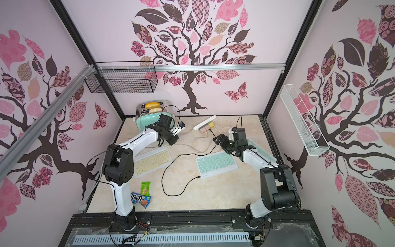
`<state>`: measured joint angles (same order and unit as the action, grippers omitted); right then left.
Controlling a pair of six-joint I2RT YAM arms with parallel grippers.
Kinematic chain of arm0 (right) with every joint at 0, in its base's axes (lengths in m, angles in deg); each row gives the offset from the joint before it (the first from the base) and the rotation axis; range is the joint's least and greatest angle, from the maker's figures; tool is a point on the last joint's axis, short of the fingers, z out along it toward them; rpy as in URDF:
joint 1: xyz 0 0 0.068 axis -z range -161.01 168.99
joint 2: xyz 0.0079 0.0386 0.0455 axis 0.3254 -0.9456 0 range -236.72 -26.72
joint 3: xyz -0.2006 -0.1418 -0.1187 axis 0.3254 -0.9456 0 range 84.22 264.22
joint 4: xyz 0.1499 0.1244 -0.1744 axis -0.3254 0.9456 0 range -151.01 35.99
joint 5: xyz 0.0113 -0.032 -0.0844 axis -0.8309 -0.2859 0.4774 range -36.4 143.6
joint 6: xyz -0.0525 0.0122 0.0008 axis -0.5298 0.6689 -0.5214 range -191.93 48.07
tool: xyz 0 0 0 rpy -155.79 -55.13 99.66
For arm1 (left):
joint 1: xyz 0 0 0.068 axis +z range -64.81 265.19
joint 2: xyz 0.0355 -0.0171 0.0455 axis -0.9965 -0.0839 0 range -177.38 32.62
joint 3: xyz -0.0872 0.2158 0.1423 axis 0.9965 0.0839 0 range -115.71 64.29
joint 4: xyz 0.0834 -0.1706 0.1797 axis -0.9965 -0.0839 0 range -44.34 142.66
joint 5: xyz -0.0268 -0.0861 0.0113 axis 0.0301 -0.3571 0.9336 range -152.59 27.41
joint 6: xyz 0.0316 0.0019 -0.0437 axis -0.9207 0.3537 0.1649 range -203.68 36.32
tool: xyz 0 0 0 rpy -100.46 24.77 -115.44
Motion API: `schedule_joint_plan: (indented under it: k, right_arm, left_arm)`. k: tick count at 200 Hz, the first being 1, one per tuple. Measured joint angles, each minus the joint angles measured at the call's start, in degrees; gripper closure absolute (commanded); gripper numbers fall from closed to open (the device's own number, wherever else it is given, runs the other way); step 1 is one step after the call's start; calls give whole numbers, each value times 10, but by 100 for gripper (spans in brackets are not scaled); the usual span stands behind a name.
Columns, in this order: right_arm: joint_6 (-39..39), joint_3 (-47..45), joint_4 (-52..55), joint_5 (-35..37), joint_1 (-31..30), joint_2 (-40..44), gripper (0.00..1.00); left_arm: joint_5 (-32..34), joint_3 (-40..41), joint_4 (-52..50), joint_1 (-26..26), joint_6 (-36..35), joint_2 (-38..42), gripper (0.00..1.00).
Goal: Unplug the wireless keyboard
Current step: Pick up the socket from the center of the board.
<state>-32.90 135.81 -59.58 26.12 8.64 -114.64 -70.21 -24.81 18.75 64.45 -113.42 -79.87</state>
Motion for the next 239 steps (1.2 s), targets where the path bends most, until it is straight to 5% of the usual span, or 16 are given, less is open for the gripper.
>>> schedule_joint_plan:
  k: [120,239]
  right_arm:
    - [189,132,-110,-4,-127,-184,30]
    - [181,203,-70,36,-131,-141,30]
  left_arm:
    - [-21,106,39,-25,82,87,100]
    - [-6,106,54,-25,137,87,100]
